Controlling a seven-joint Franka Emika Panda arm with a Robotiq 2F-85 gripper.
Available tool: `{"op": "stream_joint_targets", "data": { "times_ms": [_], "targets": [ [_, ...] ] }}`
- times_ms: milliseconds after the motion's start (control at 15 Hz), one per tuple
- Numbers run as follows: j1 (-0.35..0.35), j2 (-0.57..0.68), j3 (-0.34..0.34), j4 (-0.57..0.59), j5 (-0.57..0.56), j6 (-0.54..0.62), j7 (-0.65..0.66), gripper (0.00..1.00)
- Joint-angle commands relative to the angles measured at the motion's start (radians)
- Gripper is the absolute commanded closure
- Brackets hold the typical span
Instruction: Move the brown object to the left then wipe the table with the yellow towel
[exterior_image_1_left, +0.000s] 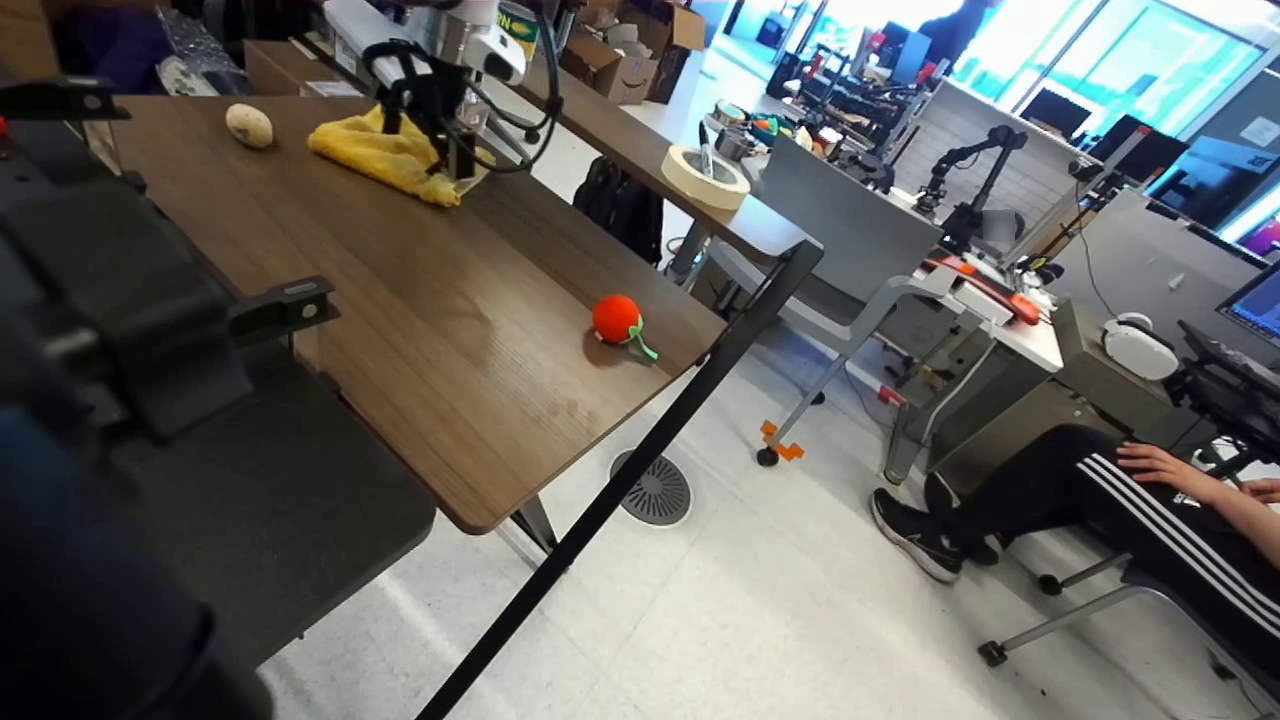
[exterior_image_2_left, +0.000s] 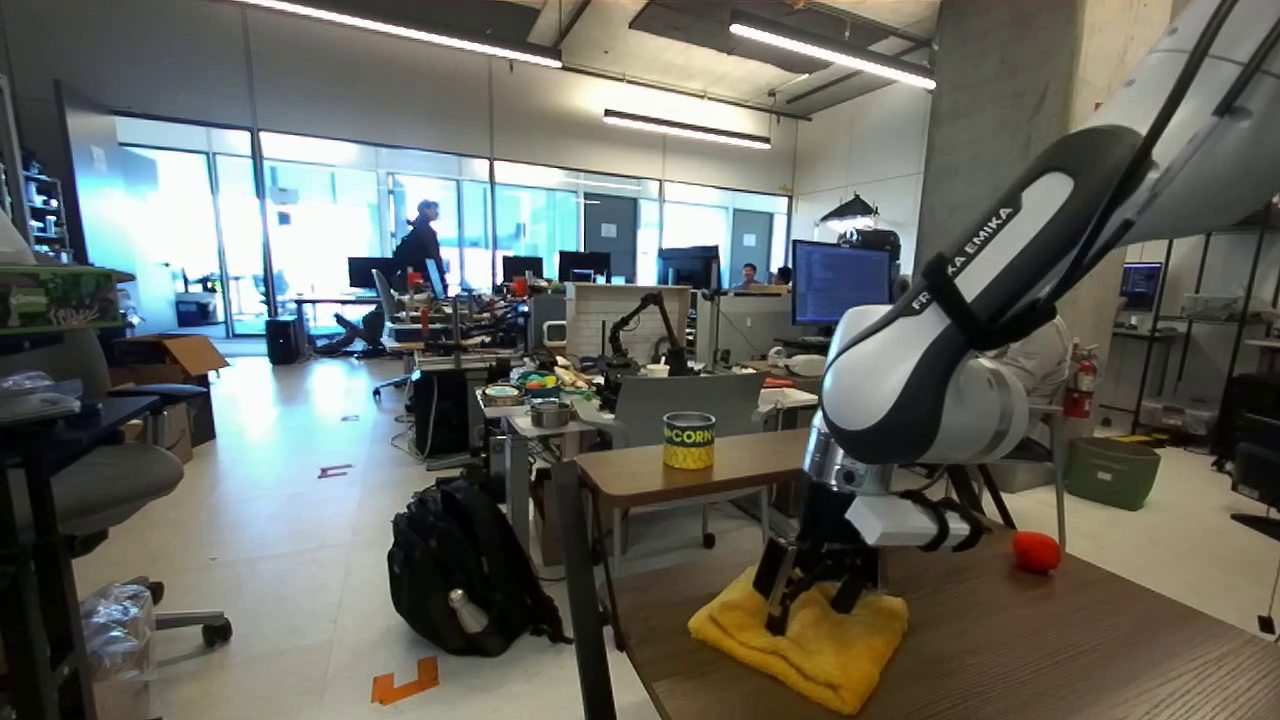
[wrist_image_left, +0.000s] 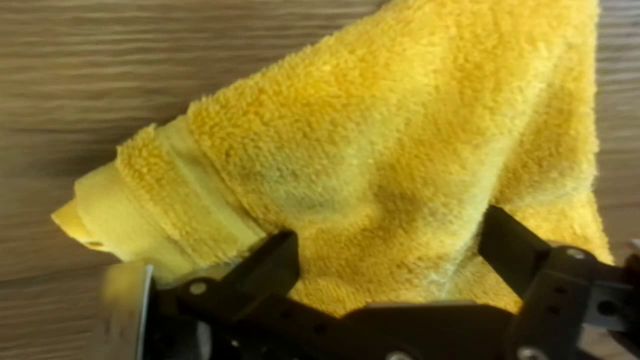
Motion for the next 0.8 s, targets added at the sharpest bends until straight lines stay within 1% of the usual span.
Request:
{"op": "stream_joint_targets", "data": {
  "times_ms": [0,267,400,467,600,733],
  "targets": [
    [-0.091,-0.018,-0.064,-0.043,0.046,0.042,0.013,0.0],
    [-0.204,-0.011,-0.149,-0.055,0.081,0.084,0.039,0.0],
    [-0.269,-0.002,-0.174,-0.057,0.084,0.093,0.013,0.0],
    [-0.28,0.001,-0.178,-0.059,0.081,0.099,0.011,0.0],
    [-0.309,-0.012,-0.164,-0.088,0.079,0.111,-0.01,0.0],
    [-0.321,-0.03,-0.143,-0.121,0.074,0.136,-0.04,0.0]
  ]
}}
